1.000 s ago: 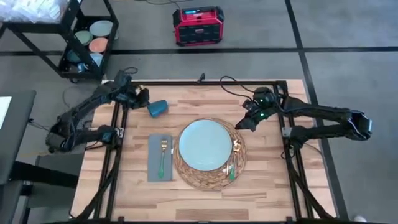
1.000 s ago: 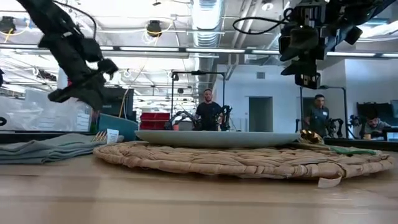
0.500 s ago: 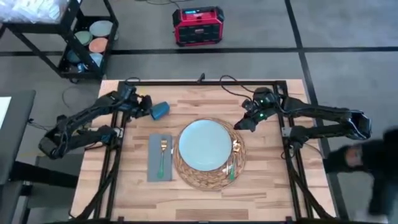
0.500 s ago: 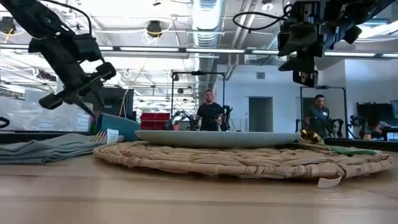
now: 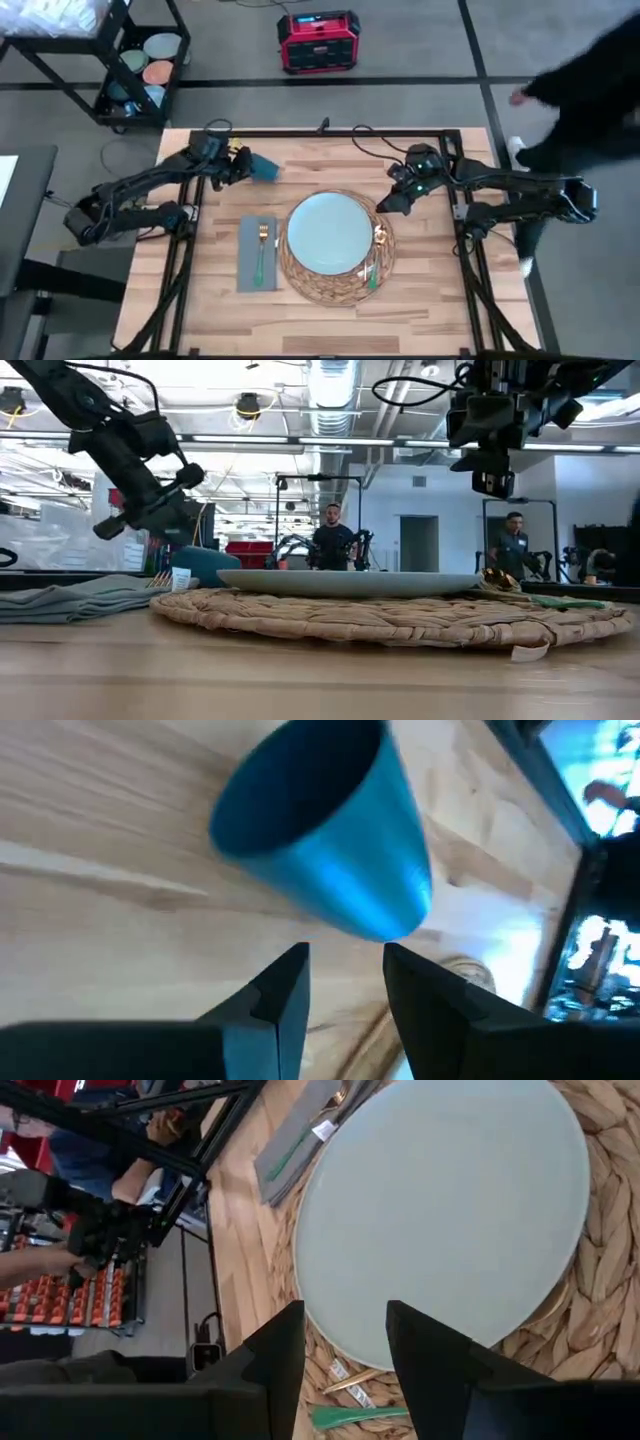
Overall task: Set table place
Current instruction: Move the blue cup to the top of the brown placemat
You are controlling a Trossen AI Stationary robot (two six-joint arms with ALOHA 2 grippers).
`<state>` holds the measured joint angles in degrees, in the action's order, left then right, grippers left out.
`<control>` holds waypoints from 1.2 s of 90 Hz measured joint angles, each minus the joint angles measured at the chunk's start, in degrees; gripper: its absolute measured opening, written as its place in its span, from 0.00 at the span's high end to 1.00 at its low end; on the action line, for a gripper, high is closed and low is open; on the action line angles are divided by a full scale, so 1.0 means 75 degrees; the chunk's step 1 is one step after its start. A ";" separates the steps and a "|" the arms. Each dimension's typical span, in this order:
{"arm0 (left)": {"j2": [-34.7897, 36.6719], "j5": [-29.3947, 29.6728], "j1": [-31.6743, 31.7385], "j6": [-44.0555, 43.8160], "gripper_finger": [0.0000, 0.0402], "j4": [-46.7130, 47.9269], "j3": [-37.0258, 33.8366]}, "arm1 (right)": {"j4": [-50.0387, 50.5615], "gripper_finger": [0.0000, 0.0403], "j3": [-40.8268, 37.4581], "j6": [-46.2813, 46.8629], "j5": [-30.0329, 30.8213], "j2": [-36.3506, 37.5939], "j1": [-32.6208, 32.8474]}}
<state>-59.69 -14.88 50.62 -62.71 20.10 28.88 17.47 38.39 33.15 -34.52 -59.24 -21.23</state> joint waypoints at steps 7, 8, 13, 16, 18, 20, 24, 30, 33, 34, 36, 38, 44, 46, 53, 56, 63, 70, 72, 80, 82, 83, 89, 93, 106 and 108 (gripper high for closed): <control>-0.0095 0.0078 0.0071 0.0322 0.72 -0.0184 0.0000 | 0.0004 0.68 0.0000 0.0066 0.0000 0.0000 0.0040; -0.0095 0.0084 0.0088 0.0374 0.72 -0.0225 0.0000 | 0.0006 0.68 0.0000 0.0066 0.0000 0.0000 0.0040; -0.0093 0.0087 0.0167 0.0695 0.72 -0.0668 0.0001 | 0.0009 0.68 0.0000 0.0066 0.0003 0.0000 0.0079; -0.0092 0.0090 0.0241 0.0912 0.72 -0.1042 0.0030 | 0.0009 0.68 0.0000 0.0063 0.0003 0.0000 0.0093; -0.0092 0.0088 0.0305 0.1046 0.72 -0.1271 0.0064 | 0.0009 0.68 0.0000 0.0063 0.0001 0.0000 0.0096; -0.0092 0.0083 0.0394 0.1180 0.72 -0.1519 0.0103 | 0.0011 0.68 0.0000 0.0063 0.0003 0.0000 0.0096; -0.0094 0.0086 0.0612 0.1510 0.72 -0.1923 0.0211 | 0.0015 0.68 0.0000 0.0063 0.0000 0.0000 0.0099; -0.0218 0.0120 0.1016 0.2055 0.72 -0.2147 0.0493 | 0.0012 0.68 0.0000 0.0063 0.0000 0.0000 0.0096; -0.0366 0.0080 0.1219 0.2330 0.72 -0.2100 0.0642 | 0.0012 0.68 0.0000 0.0063 0.0000 0.0000 0.0096; -0.0428 0.0047 0.1290 0.2410 0.72 -0.2044 0.0692 | 0.0012 0.68 0.0000 0.0063 0.0001 0.0000 0.0096; -0.0567 -0.0026 0.1428 0.2569 0.72 -0.1901 0.0793 | 0.0013 0.68 0.0000 0.0063 0.0001 0.0000 0.0096; -0.0708 -0.0117 0.1558 0.2782 0.72 -0.1736 0.0879 | 0.0012 0.68 0.0000 0.0063 0.0002 0.0000 0.0096; -0.1243 -0.0667 0.1881 0.3450 0.72 -0.1337 0.1164 | 0.0012 0.68 0.0000 0.0063 0.0002 0.0000 0.0093; -0.1441 -0.0867 0.1956 0.3657 0.72 -0.1287 0.1280 | 0.0012 0.68 0.0000 0.0063 0.0003 0.0000 0.0093; -0.2140 -0.1385 0.2025 0.4360 0.72 -0.1231 0.1739 | 0.0012 0.68 0.0000 0.0063 0.0003 0.0000 0.0093; -0.2413 -0.1499 0.2024 0.4575 0.72 -0.1213 0.1942 | 0.0012 0.68 0.0000 0.0063 0.0003 0.0000 0.0093; -0.2930 -0.1621 0.2005 0.5088 0.72 -0.1227 0.2525 | 0.0012 0.68 0.0000 0.0063 0.0003 0.0000 0.0083; -0.3417 -0.1643 0.1932 0.5654 0.72 -0.1233 0.3184 | 0.0012 0.68 -0.0002 0.0084 0.0003 0.0000 0.0064; -0.3569 -0.1647 0.1913 0.5848 0.72 -0.1134 0.3379 | 0.0012 0.68 -0.0001 0.0121 0.0003 0.0000 0.0064; -0.4195 -0.1926 0.1837 0.6564 0.72 -0.0476 0.4073 | 0.0012 0.68 -0.0003 0.0177 0.0006 0.0000 0.0064; -0.4358 -0.2041 0.1803 0.6720 0.72 -0.0310 0.4256 | 0.0012 0.68 -0.0003 0.0181 0.0006 0.0000 0.0064; -0.4440 -0.2085 0.1784 0.6806 0.72 -0.0239 0.4341 | 0.0012 0.68 -0.0003 0.0182 0.0006 0.0000 0.0064; -0.4894 -0.2407 0.1683 0.7264 0.72 0.0319 0.4822 | 0.0012 0.68 -0.0003 0.0186 0.0006 0.0000 0.0075; -0.5170 -0.2475 0.1604 0.7559 0.72 0.0747 0.5073 | 0.0012 0.68 -0.0003 0.0238 0.0006 0.0000 0.0078; -0.5719 -0.2500 0.1370 0.8061 0.72 0.1108 0.5511 | 0.0012 0.68 -0.0003 0.0326 0.0012 0.0000 0.0078; -0.5769 -0.2505 0.1351 0.8124 0.72 0.1090 0.5552 | 0.0012 0.68 -0.0003 0.0328 0.0012 0.0000 0.0078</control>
<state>-102.96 -33.67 60.75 -1.78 28.27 70.52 17.56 38.37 35.61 -34.44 -59.24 -20.64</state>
